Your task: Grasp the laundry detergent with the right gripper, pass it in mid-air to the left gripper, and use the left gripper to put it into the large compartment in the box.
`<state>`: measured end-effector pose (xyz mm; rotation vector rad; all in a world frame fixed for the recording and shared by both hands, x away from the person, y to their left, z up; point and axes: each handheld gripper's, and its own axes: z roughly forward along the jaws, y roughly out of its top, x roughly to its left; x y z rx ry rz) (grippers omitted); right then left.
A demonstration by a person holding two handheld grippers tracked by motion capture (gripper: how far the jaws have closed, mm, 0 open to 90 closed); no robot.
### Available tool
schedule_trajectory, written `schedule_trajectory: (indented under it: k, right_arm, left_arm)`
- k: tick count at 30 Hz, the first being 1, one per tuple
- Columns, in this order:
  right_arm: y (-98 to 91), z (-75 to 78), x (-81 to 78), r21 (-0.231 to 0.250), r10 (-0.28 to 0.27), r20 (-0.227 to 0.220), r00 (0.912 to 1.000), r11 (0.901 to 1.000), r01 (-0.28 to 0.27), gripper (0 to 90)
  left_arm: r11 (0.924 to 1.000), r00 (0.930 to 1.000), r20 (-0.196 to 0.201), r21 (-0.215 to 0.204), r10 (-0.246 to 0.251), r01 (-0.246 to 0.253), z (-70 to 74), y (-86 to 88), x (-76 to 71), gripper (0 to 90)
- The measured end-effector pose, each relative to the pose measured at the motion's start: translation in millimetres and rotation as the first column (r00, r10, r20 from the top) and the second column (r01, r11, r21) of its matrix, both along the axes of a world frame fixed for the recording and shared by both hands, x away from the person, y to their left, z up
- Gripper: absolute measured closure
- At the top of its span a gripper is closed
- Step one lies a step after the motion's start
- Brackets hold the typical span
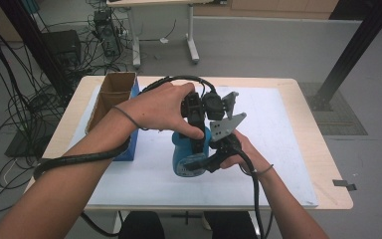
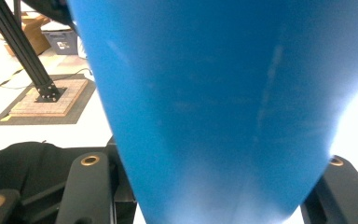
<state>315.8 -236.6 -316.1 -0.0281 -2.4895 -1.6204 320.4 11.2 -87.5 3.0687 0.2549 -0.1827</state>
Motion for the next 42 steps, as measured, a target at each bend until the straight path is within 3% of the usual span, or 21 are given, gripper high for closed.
schedule_trajectory:
  k: [42]
  right_arm:
    - [-2.8, 1.4, -2.6, 0.024, -0.003, 0.028, 0.9996, 0.9997, 0.002, 40.1]
  left_arm:
    - [1.0, 0.9999, 0.015, -0.009, 0.003, -0.003, 7.9, 0.8, -5.6, 37.9]
